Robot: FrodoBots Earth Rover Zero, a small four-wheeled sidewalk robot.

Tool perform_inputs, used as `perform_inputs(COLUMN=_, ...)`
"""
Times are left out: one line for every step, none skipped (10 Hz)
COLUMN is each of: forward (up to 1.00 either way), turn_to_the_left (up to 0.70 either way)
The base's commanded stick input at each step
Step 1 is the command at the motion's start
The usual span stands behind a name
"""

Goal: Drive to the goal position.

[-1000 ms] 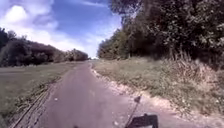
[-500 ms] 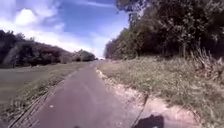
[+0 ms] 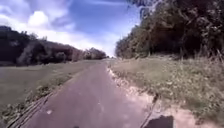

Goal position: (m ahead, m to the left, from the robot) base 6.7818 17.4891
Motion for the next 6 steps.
perform_inputs(forward=0.7, turn_to_the_left=0.0)
perform_inputs(forward=0.7, turn_to_the_left=0.0)
perform_inputs(forward=0.7, turn_to_the_left=0.0)
perform_inputs(forward=0.7, turn_to_the_left=0.0)
perform_inputs(forward=0.7, turn_to_the_left=0.0)
perform_inputs(forward=0.7, turn_to_the_left=0.0)
